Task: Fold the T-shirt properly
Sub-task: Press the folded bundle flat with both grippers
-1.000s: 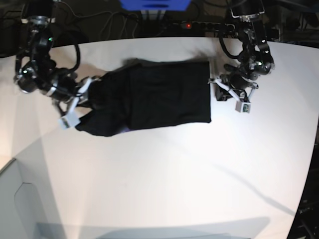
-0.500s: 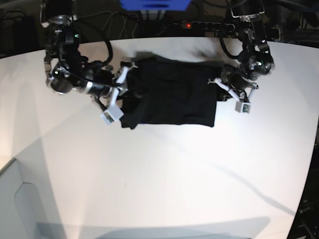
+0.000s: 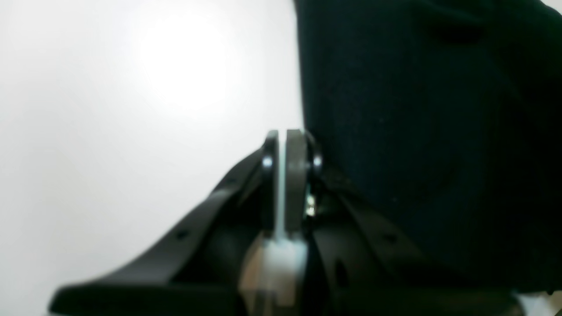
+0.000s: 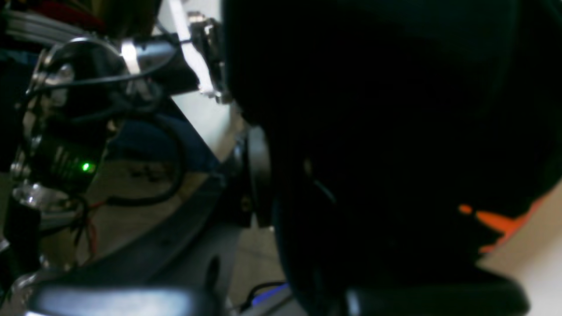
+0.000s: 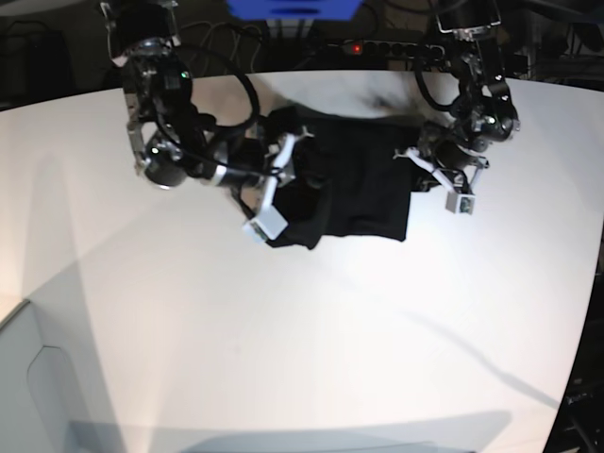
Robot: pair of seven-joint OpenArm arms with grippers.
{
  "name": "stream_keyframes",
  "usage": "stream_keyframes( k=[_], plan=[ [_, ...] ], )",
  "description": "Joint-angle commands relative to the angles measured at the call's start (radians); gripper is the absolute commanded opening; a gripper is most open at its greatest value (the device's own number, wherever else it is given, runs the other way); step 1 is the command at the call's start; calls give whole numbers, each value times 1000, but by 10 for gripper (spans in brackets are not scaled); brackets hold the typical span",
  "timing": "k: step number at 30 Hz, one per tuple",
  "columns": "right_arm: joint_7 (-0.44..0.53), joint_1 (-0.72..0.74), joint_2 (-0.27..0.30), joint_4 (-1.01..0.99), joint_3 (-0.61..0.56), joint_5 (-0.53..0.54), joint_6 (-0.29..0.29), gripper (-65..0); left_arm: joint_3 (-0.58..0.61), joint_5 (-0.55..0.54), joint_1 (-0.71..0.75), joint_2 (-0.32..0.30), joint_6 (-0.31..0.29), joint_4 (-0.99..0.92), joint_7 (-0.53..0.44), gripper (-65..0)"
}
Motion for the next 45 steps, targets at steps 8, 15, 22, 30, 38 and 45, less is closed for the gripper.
stream_keyframes(
  k=[8,15,22,30,38,45],
  plan=[
    [13,69,-107,-92,-82,-167,-3,-584,0,19,24,-7,5,5,33,-619],
    [15,92,-150,-209,-135,-215,-3,-584,0,19,41,-7,5,16,33,-619],
    [15,112,-173,-220,-135,-218,-3,-535,0,19,43,-7,5,16,31,-619],
    [15,127,-174,-221,-133,-218,-3,-483,-1,19,47,-7,5,16,33,-619],
    [15,129,-174,-221,-128,-218,-3,-427,-1,17,47,-6,5,16,31,-619],
    [15,129,-174,-221,-132,-218,-3,-425,-1,17,47,-6,5,16,31,-619]
  ],
)
